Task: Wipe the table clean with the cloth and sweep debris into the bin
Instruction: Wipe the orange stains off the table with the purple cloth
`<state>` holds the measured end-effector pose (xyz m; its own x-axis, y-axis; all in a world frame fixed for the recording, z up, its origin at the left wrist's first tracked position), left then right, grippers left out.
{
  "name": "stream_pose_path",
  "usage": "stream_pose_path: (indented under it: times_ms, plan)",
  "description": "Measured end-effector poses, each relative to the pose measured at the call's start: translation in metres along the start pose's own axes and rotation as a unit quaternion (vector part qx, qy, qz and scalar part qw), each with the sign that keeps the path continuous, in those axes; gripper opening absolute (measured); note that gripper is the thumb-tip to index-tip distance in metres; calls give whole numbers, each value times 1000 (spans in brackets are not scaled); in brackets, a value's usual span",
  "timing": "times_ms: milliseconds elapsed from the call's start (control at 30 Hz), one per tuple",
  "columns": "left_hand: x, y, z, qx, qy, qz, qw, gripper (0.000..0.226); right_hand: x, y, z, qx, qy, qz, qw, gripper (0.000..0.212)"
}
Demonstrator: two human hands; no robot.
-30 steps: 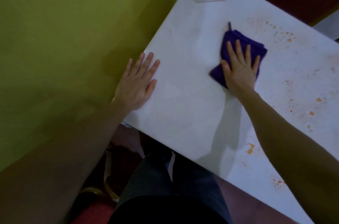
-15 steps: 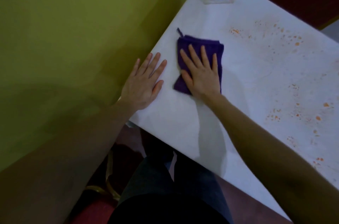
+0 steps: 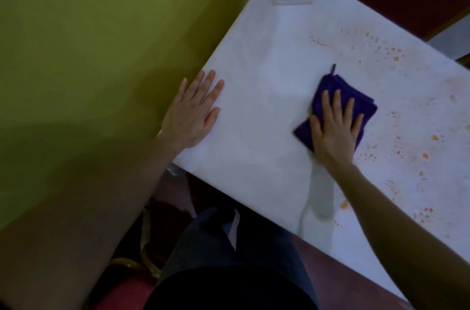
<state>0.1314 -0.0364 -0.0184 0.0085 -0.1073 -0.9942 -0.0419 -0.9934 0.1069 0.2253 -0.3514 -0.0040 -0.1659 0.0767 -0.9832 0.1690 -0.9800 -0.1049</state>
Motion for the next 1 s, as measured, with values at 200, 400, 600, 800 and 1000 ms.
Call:
stream_pose_path:
  times_ms: [200, 400, 600, 800, 1000]
  plan:
    - [1, -2, 4, -2, 0, -17, 1000, 59, 20, -101, 16, -203, -32, 28, 978, 64]
    - [2, -1, 1, -5, -5, -13, 1000, 58, 9, -107, -60, -191, -26, 17, 981, 64]
    - [-1, 1, -2, -6, -9, 4, 1000, 58, -5, -7, -62, -38, -2, -5, 999, 70]
    - [-3, 4, -15, 0, -12, 36, 999, 59, 8, -6, 20, -49, 9, 13, 999, 67]
    - [-9, 26, -86, 13, -10, 57, 998, 58, 12, -69, -7, -204, -19, 12, 979, 61]
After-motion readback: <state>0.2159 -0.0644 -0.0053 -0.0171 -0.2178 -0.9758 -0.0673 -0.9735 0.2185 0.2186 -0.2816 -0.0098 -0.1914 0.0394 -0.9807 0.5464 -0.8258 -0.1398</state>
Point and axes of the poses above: each hand's wrist, its own z-axis away from the middle knuckle, its own x-axis out of the palm, y = z × x, the point moved 5 cm from there along -z, towards the middle knuckle, and after that the axes turned 1 degree about x, right-handed, at the moved point
